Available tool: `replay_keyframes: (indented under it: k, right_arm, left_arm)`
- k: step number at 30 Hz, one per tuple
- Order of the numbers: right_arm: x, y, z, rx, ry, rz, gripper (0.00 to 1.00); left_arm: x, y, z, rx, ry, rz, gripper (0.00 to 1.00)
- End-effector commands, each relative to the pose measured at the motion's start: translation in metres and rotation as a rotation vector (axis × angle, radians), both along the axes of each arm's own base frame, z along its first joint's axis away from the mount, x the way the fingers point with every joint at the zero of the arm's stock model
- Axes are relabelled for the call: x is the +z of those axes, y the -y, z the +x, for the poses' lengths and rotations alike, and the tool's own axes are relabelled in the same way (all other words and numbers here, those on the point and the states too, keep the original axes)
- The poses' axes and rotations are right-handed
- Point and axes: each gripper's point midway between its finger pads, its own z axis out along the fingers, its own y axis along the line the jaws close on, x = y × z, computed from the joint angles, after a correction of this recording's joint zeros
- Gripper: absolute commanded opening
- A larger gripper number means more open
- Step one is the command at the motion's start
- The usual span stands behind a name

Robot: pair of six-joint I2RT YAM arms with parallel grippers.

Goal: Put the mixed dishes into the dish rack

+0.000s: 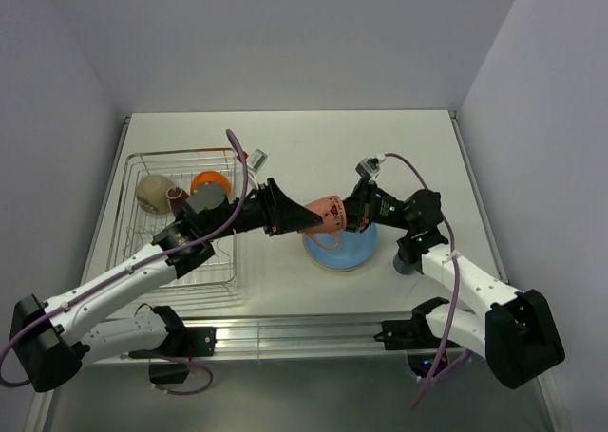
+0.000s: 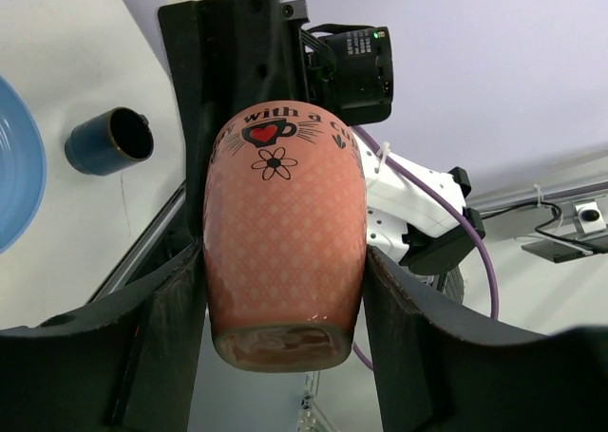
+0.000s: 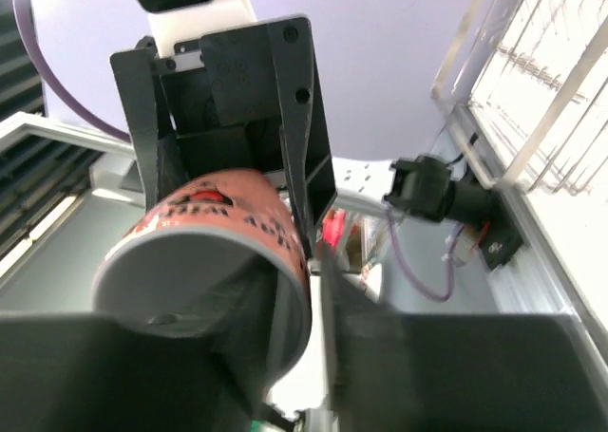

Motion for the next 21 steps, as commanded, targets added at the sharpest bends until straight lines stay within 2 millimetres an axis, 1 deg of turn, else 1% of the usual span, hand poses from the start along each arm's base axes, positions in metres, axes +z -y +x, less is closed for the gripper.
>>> replay_keyframes:
  k: [1,2,3,4,5,6,7,8,9,10,11,12,13,14,15,16,17,18,19,20,21]
  right_arm:
    - [0.027,0.001,0.004,-0.036,0.127,0.04,0.35]
    - [0.028,0.001,0.004,-0.041,0.133,0.037,0.46]
    - [0.027,0.001,0.005,-0.047,0.124,0.024,0.64]
    - [0.024,0.001,0.006,-0.054,0.133,0.013,0.72]
    - [0.023,0.002,0.008,-0.062,0.13,0.008,0.9]
    - [0.019,0.003,0.009,-0.069,0.113,-0.001,0.99]
    - [0.019,0.007,0.011,-0.089,0.119,-0.001,1.0]
    - [0.016,0.011,0.013,-0.103,0.108,-0.002,1.0]
    - [0.012,0.014,0.013,-0.116,0.097,-0.004,1.0]
    - [0.01,0.023,0.02,-0.155,0.083,-0.003,1.0]
    - [0.006,0.027,0.023,-0.176,0.069,-0.006,1.0]
    - [-0.001,0.034,0.023,-0.202,0.041,-0.017,1.0]
    - [-0.007,0.04,0.027,-0.236,0.046,-0.04,1.0]
    - [-0.014,0.05,0.035,-0.292,0.046,-0.068,1.0]
    - [-0.031,0.054,0.04,-0.321,-0.047,-0.141,1.0]
    - [-0.038,0.063,0.047,-0.408,0.047,-0.231,1.0]
    - [-0.043,0.07,0.052,-0.46,0.053,-0.301,1.0]
    - [-0.048,0.078,0.048,-0.498,0.013,-0.393,1.0]
    - [-0.054,0.089,0.056,-0.569,0.057,-0.474,1.0]
    - [-0.054,0.093,0.056,-0.588,0.066,-0.498,1.0]
    - [-0.051,0.096,0.052,-0.599,0.067,-0.521,1.0]
  left_arm:
    - [0.029,-0.001,-0.007,-0.012,0.067,-0.072,0.0]
    - [0.03,-0.002,-0.005,-0.002,0.073,-0.07,0.0]
    - [0.033,-0.004,-0.005,0.006,0.09,-0.071,0.0]
    - [0.033,-0.006,-0.005,0.005,0.092,-0.066,0.0]
    - [0.033,-0.008,-0.004,0.008,0.092,-0.068,0.0]
    - [0.033,-0.013,0.001,0.021,0.091,-0.07,0.0]
    - [0.038,-0.018,0.0,0.026,0.102,-0.086,0.0]
    - [0.037,-0.022,-0.001,0.021,0.097,-0.088,0.0]
    - [0.037,-0.029,0.007,0.048,0.098,-0.085,0.0]
    - [0.04,-0.037,0.006,0.062,0.109,-0.086,0.0]
    - [0.045,-0.044,0.009,0.08,0.118,-0.08,0.0]
    - [0.03,-0.056,0.021,0.136,0.091,-0.004,0.0]
    - [0.031,-0.067,0.023,0.172,0.098,0.029,0.0]
    - [0.04,-0.08,0.033,0.238,0.151,0.074,0.0]
    - [0.013,-0.099,0.042,0.303,0.056,0.201,0.0]
    - [0.007,-0.109,0.049,0.338,0.041,0.254,0.0]
    - [0.019,-0.12,0.054,0.374,0.082,0.292,0.0]
    - [-0.011,-0.14,0.066,0.449,-0.027,0.423,0.0]
    - [-0.016,-0.15,0.07,0.485,-0.047,0.482,0.0]
    - [-0.006,-0.16,0.075,0.529,-0.019,0.526,0.0]
    - [-0.011,-0.176,0.085,0.615,-0.031,0.595,0.0]
